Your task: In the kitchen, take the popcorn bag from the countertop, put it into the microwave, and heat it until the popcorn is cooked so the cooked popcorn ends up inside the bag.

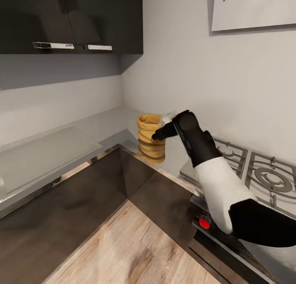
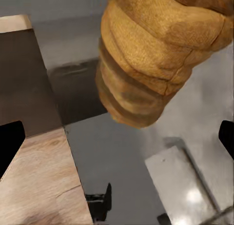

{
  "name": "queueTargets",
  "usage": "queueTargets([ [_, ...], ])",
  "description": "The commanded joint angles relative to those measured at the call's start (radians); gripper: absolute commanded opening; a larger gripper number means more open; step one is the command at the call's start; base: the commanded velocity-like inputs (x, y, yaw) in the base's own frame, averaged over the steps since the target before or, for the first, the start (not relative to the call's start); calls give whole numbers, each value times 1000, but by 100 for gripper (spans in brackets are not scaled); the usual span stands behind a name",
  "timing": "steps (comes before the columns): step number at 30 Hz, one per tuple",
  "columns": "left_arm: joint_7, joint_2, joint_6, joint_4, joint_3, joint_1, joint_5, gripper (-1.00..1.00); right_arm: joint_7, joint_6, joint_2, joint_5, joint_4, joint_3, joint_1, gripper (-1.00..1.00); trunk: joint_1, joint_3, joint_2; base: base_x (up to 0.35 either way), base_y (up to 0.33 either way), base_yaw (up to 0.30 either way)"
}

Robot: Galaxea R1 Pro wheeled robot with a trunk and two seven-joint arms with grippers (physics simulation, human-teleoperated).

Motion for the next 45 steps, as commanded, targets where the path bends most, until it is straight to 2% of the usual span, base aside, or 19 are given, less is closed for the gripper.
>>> queueTargets([
  [1,1,0,-2,0,4,0,0,100,7,3,0,11,23,-30,-38,100,0,-1,-1,0,0,0],
  [4,1,0,-2,0,4,0,0,100,-11,3,0,13,104,-95,-119,100,0,-1,-1,0,0,0],
  [6,1,0,-2,0,4,0,0,100,-38,3,0,14,169,-117,-160,100,0,-1,-1,0,0,0],
  [8,1,0,-2,0,4,0,0,100,-62,3,0,15,201,-133,-176,100,0,-1,-1,0,0,0],
  [14,2,-1,-2,-3,6,0,2,100,-103,3,-110,16,207,-147,-183,100,0,-1,-1,0,0,0],
  [16,2,-3,-2,-3,8,0,15,100,-109,3,-128,16,205,-145,-184,100,0,-1,-1,0,0,0],
  [19,2,-4,-1,-3,8,0,60,100,-111,3,-134,17,206,-156,-184,100,0,-1,-1,0,0,0],
  [20,2,-4,-1,-2,8,0,75,100,-111,3,-135,17,206,-173,-184,100,0,-1,-1,0,0,0],
  [21,2,-4,1,0,7,0,91,100,-114,3,-137,17,206,-207,-184,100,0,-1,-1,24,0,0],
  [24,1,-3,4,1,1,0,85,100,-117,3,-139,17,206,-210,-184,100,0,-1,-1,263,0,0],
  [30,1,-2,4,0,0,0,78,100,-117,3,-165,18,205,-210,-184,100,0,-1,-1,304,0,0],
  [45,1,-1,0,0,1,0,85,100,-118,3,-166,20,205,-209,-184,100,0,-1,-1,308,0,0],
])
